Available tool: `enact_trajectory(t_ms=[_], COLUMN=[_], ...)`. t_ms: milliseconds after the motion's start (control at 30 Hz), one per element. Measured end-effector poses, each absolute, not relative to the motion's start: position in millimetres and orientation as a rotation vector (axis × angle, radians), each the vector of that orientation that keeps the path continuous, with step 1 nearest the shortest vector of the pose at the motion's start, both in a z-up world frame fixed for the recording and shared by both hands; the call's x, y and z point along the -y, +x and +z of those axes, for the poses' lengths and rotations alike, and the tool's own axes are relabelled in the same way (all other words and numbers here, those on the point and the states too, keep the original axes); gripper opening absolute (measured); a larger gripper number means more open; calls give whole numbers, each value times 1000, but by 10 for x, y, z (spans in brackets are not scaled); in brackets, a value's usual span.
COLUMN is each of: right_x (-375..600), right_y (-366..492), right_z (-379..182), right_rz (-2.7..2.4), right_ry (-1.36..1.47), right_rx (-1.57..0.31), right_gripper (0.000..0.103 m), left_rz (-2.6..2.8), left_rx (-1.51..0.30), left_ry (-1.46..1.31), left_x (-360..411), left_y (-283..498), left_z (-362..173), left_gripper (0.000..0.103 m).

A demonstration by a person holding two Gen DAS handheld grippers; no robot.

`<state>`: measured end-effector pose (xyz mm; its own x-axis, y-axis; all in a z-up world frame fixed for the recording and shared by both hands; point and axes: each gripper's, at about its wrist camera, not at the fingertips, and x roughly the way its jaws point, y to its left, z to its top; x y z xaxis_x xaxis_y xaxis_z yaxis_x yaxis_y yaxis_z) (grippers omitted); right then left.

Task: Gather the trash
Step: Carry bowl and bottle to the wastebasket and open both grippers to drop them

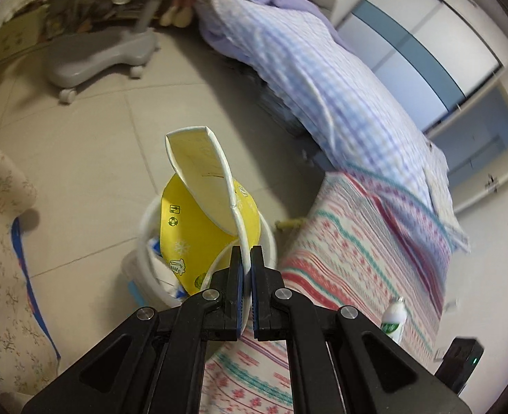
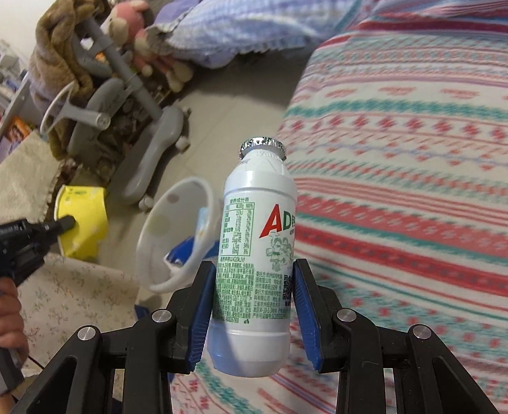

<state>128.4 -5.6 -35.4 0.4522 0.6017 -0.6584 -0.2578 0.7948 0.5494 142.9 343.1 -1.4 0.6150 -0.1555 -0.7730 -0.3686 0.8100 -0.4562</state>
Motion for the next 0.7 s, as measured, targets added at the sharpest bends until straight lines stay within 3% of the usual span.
enact_trajectory(t_ms=[533,567,600,633,700], right_x=[-1655,-1788,-1877,-1951,-2011], right_y=[1820,1882,1927,1950,1944], right_z=[-654,-711,-784,-866,-984], right_rz=[711,698,682,662,667], right_ry=[419,410,388,364,347], right_rx=[-1053,-1053,-1067,-1090,-1118], right_gripper=[41,44,55,58,59], left_rz=[170,172,175,177,178], left_rx=[-909,-909,-912,-916,-926], left_ry=[-686,-684,-681,-682,-695], left_x=[-3794,-3790,-3788,-3792,-3817], left_y=[1462,1459,1464,1479,1493], left_z=[-113,-116,-124,-140,-176], left_gripper=[3,3,3,3,3])
